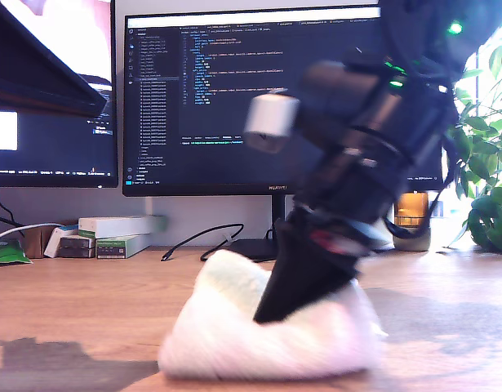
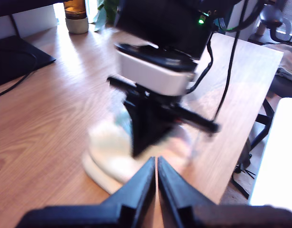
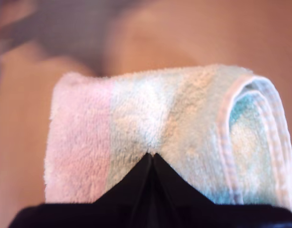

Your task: Fold the tea towel to a neat square and place it to the right

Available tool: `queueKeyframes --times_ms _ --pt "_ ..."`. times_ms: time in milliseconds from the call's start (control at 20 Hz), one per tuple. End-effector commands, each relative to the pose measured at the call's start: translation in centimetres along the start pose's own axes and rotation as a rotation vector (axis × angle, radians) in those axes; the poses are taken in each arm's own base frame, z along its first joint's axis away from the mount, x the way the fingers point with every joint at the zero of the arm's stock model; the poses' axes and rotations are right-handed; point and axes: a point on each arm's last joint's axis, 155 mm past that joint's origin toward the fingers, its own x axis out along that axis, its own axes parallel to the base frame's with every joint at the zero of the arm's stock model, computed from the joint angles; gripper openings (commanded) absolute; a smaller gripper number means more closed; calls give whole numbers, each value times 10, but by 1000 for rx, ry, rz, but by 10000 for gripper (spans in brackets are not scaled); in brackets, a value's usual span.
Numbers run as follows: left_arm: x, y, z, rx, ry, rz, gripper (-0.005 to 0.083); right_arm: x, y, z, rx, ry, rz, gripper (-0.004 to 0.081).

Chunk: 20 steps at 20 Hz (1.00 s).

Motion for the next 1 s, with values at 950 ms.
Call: queueKeyframes --times_ms 950 --pt "0 5 1 -28 -9 26 -19 -110 -5 -232 1426 381 -490 -11"
